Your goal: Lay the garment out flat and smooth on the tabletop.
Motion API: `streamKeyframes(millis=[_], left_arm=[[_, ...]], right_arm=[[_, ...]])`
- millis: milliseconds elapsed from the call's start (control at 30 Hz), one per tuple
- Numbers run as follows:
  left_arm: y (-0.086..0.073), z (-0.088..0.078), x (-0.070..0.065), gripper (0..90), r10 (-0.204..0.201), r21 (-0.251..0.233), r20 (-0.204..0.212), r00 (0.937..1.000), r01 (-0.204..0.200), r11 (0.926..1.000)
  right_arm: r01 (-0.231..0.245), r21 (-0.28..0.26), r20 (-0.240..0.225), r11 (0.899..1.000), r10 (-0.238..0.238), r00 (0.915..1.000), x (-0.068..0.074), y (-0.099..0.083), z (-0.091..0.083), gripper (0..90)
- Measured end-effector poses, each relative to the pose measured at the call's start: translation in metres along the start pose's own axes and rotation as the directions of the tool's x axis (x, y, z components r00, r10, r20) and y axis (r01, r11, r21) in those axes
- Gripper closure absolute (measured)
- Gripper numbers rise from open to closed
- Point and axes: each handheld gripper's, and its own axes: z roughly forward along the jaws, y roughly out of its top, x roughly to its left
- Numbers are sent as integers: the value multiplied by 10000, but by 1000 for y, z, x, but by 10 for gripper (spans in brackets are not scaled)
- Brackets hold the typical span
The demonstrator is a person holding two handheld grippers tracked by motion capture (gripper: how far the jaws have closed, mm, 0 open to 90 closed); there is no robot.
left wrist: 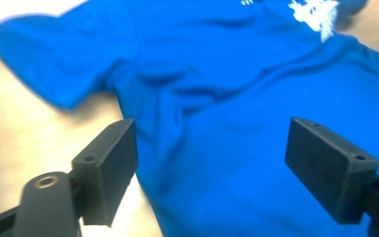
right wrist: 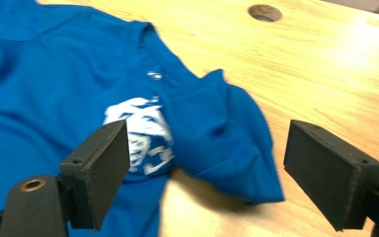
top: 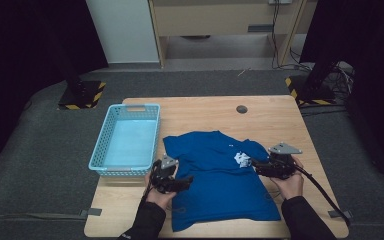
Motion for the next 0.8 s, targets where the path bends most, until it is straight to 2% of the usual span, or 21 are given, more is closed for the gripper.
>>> streamKeyframes(millis=[67,200,267,367,467,567,700,800], left_arm=[[-10,-3,-1,160,-60,213,25,10000,60,9998],[-27,-8,-7,131,128,687,-16,9999,-127,9976],[-32,-8,-10,118,301,872,-99,9995,-291,9958],[-39,-3,-18,106,753,1351,-266,9968,-710,9883],[-39,1,-23,96,1169,1456,-354,9925,-1106,9832],[-39,4,-25,91,1478,1602,-422,9881,-1394,9772],[-41,9,-25,90,1743,1981,-504,9834,-1612,9668],[-41,10,-24,79,1778,1974,-456,9830,-1656,9662]], right_arm=[[-75,126,38,9999,75,10000,-3,0,7,191],[-109,268,132,9996,105,9999,-7,-1,17,218],[-88,442,234,9990,78,9997,-10,-1,23,226],[-193,762,400,9969,163,9991,-14,-2,32,249],[-339,903,406,9953,303,9987,-17,-4,39,293],[-516,1003,298,9936,488,9984,-19,-4,45,372],[-832,1203,153,9892,820,9965,-22,-5,51,547],[-1038,1406,32,9846,1044,9945,-23,-4,56,697]])
